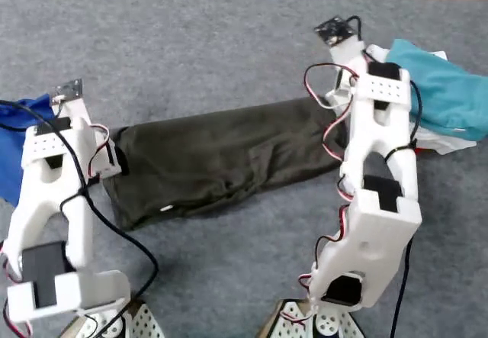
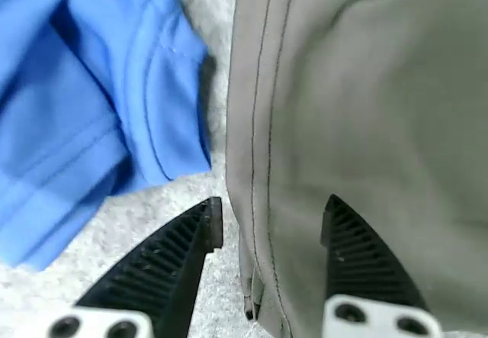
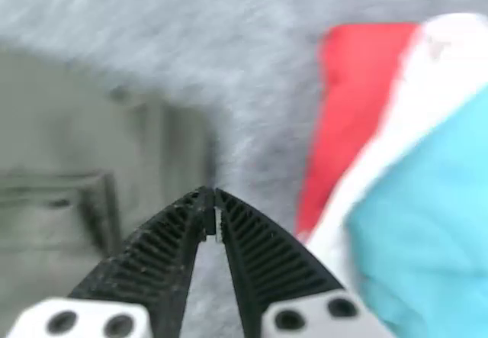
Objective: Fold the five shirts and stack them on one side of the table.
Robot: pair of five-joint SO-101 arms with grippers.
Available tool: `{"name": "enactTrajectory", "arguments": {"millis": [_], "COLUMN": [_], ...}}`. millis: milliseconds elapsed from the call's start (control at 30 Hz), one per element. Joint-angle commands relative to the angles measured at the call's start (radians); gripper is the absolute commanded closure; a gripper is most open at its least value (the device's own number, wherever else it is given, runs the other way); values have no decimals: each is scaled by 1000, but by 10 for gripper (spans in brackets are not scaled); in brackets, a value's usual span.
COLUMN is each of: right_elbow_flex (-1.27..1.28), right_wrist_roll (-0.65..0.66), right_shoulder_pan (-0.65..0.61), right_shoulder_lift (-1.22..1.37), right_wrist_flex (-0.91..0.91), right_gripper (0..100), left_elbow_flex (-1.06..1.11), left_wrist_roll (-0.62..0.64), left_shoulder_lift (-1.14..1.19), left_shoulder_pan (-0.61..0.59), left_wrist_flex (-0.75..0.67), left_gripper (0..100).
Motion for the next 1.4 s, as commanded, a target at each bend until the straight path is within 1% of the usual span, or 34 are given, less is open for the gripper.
{"name": "enactTrajectory", "arguments": {"millis": [0,333,467,567,633,700,767,867,967,1033,1167,1300,1367], "right_elbow_flex": [4,5,5,-1,-15,-33,-30,1,8,10,2,1,10], "right_wrist_roll": [-51,-55,-60,-115,-155,-187,-222,-296,-374,-413,-422,-423,-425], "right_shoulder_pan": [44,50,51,77,120,191,280,394,473,509,553,558,555], "right_shoulder_lift": [-25,-22,-25,-31,-47,-81,-97,-84,-65,-36,39,39,7], "right_wrist_flex": [-77,-81,-81,-81,-81,-89,-157,-298,-393,-454,-543,-548,-539], "right_gripper": [993,993,993,993,993,993,992,991,991,991,993,993,993], "left_elbow_flex": [-63,-101,-95,-103,-117,-146,-201,-324,-460,-551,-687,-810,-861], "left_wrist_roll": [-9,120,138,141,141,141,143,143,143,143,143,147,180], "left_shoulder_lift": [53,199,234,252,252,252,251,252,252,260,262,262,262], "left_shoulder_pan": [0,6,52,91,115,127,127,130,147,181,307,456,523], "left_wrist_flex": [-6,-15,-34,-37,-32,-21,17,129,238,313,417,476,483], "left_gripper": [783,786,863,935,981,980,982,982,982,982,982,982,982]}}
